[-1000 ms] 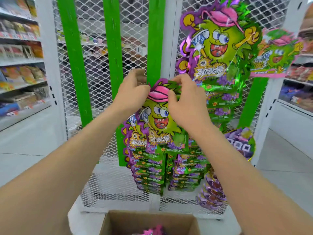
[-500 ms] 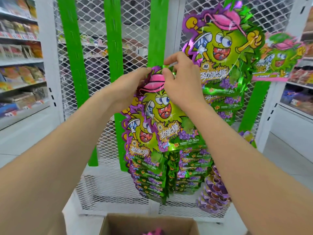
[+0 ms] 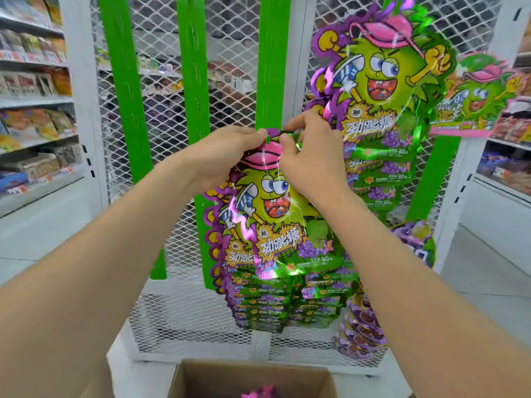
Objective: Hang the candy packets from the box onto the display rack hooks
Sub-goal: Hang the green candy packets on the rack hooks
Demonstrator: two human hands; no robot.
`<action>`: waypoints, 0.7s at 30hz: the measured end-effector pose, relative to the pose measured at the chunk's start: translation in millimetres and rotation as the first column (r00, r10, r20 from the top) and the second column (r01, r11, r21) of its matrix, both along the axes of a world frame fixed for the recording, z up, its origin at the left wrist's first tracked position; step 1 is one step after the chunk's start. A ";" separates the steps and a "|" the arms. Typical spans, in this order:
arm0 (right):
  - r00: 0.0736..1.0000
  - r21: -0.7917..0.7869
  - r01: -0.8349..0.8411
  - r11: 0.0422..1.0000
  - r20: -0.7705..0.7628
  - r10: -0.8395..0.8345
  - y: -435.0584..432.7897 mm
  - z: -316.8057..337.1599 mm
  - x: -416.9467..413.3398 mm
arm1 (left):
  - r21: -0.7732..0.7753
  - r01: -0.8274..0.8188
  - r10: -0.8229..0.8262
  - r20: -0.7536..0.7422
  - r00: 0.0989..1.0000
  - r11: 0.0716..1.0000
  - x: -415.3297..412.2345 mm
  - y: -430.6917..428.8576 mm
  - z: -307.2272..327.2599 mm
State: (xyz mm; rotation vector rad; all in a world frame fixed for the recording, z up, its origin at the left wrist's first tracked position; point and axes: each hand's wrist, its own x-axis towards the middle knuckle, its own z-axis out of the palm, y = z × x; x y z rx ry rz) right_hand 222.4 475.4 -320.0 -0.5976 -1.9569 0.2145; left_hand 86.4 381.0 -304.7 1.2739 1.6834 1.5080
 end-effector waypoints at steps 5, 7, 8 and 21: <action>0.999 0.033 -0.005 0.999 0.042 0.004 7.5 -14.5 4.3 | 0.143 -0.124 0.169 -0.369 0.914 0.982 -5.0 1.4 -16.3; 0.998 0.081 0.024 0.996 0.057 -0.029 10.4 -22.5 6.7 | 0.240 -0.207 0.311 -0.571 0.760 0.948 -6.7 1.9 -28.4; 0.997 0.138 0.053 0.989 0.051 -0.060 10.0 -26.8 8.9 | 0.303 -0.240 0.385 -0.657 0.649 0.922 -5.3 1.0 -38.0; 0.556 -0.602 0.217 0.768 0.723 0.410 -29.9 -298.3 58.3 | -0.371 0.132 -0.378 -0.736 0.562 0.919 21.8 -55.9 -245.4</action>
